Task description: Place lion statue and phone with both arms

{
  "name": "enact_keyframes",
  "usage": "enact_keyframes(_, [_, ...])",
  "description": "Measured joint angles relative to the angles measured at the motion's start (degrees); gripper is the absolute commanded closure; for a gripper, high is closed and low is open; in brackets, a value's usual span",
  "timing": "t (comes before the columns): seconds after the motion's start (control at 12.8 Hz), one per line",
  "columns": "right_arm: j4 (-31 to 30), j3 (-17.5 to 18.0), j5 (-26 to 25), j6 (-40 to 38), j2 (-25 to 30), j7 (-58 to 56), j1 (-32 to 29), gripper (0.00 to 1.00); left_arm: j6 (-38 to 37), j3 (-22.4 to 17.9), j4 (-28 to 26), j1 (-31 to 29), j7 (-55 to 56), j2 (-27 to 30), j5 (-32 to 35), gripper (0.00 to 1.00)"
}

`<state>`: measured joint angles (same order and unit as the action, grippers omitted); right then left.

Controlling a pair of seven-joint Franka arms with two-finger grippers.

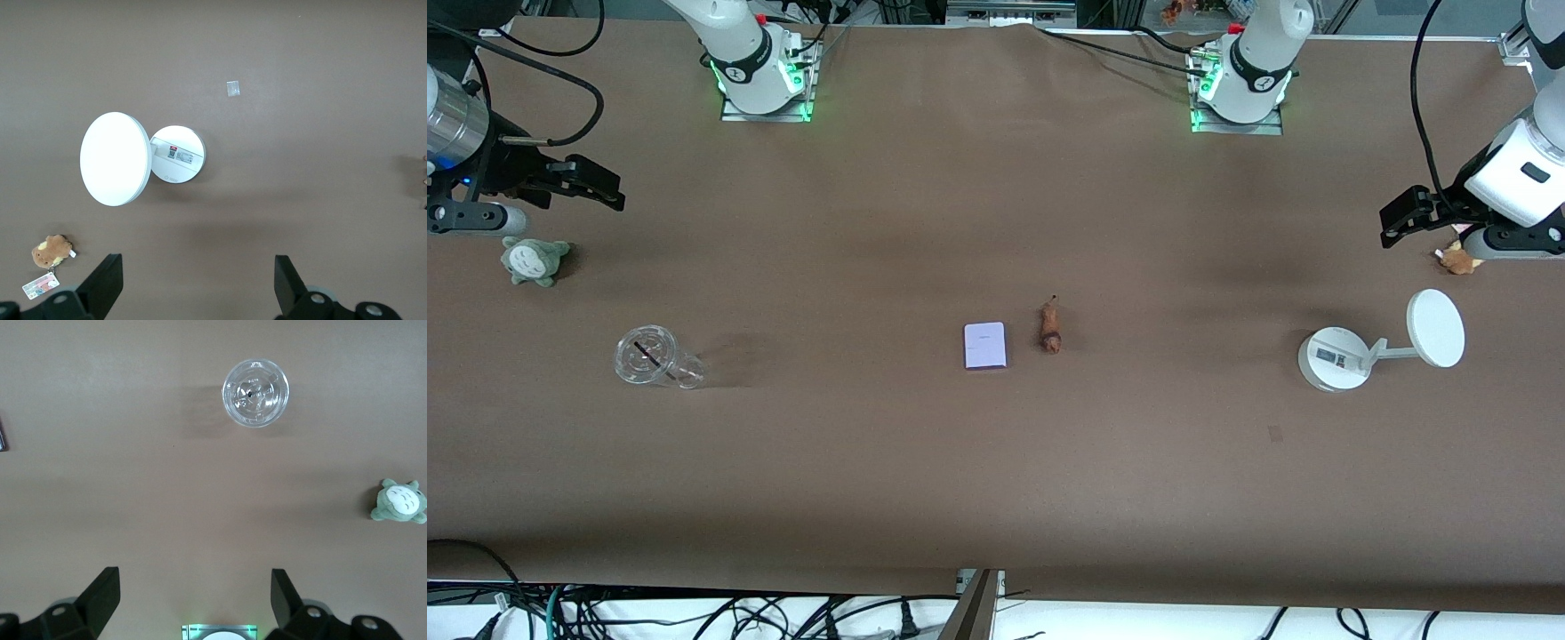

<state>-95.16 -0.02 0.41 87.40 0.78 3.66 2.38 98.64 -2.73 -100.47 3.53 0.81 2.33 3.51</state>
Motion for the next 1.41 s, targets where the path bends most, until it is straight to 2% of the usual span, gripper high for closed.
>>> enact_keyframes(1.41, [3.8, 0.6, -1.3, -2.8, -2.3, 0.1, 0.0, 0.00, -2.2, 0.4, 0.0, 0.1, 0.0, 0.0, 0.0, 0.00])
